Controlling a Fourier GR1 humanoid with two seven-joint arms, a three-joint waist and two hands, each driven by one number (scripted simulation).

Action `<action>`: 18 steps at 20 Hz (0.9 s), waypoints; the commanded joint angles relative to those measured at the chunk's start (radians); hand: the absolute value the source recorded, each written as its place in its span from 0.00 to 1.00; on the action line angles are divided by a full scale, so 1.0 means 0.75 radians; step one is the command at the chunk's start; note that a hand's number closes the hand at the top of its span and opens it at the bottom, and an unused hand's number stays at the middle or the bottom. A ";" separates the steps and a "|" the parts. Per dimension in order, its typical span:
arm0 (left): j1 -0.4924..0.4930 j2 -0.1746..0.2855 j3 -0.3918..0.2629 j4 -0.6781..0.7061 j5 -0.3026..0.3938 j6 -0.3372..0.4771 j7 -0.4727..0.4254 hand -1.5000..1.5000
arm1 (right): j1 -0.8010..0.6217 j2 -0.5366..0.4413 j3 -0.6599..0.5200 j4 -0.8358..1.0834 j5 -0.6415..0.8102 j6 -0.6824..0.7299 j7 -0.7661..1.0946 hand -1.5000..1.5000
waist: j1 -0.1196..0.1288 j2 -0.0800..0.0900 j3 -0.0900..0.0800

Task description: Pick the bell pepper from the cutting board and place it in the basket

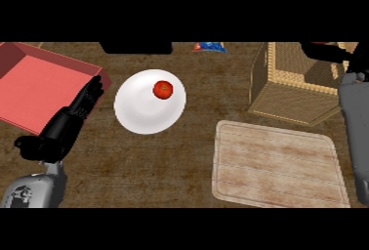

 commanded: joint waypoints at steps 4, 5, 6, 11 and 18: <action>-0.081 -0.010 0.008 0.093 -0.034 0.036 -0.007 0.50 | -0.003 -0.035 0.026 0.112 -0.052 -0.031 -0.173 0.00 | -0.010 -0.002 0.000; -0.053 0.042 0.036 0.095 0.013 -0.040 -0.033 0.50 | -0.133 -0.073 0.029 0.124 -0.042 0.017 -0.063 0.00 | -0.005 -0.002 -0.001; -0.005 -0.010 -0.012 -0.027 -0.018 0.013 0.011 0.50 | -0.043 -0.112 -0.035 0.160 -0.139 0.040 -0.224 0.00 | -0.004 -0.002 0.000; -0.085 0.028 0.045 0.044 0.031 -0.019 0.032 0.50 | -0.164 -0.070 -0.085 0.174 -0.255 0.031 -0.224 0.00 | 0.001 0.001 0.000; 0.070 0.002 0.007 -0.039 -0.002 -0.007 -0.018 0.50 | -0.034 -0.183 -0.231 0.029 -0.494 0.234 -0.066 0.00 | -0.019 -0.009 0.000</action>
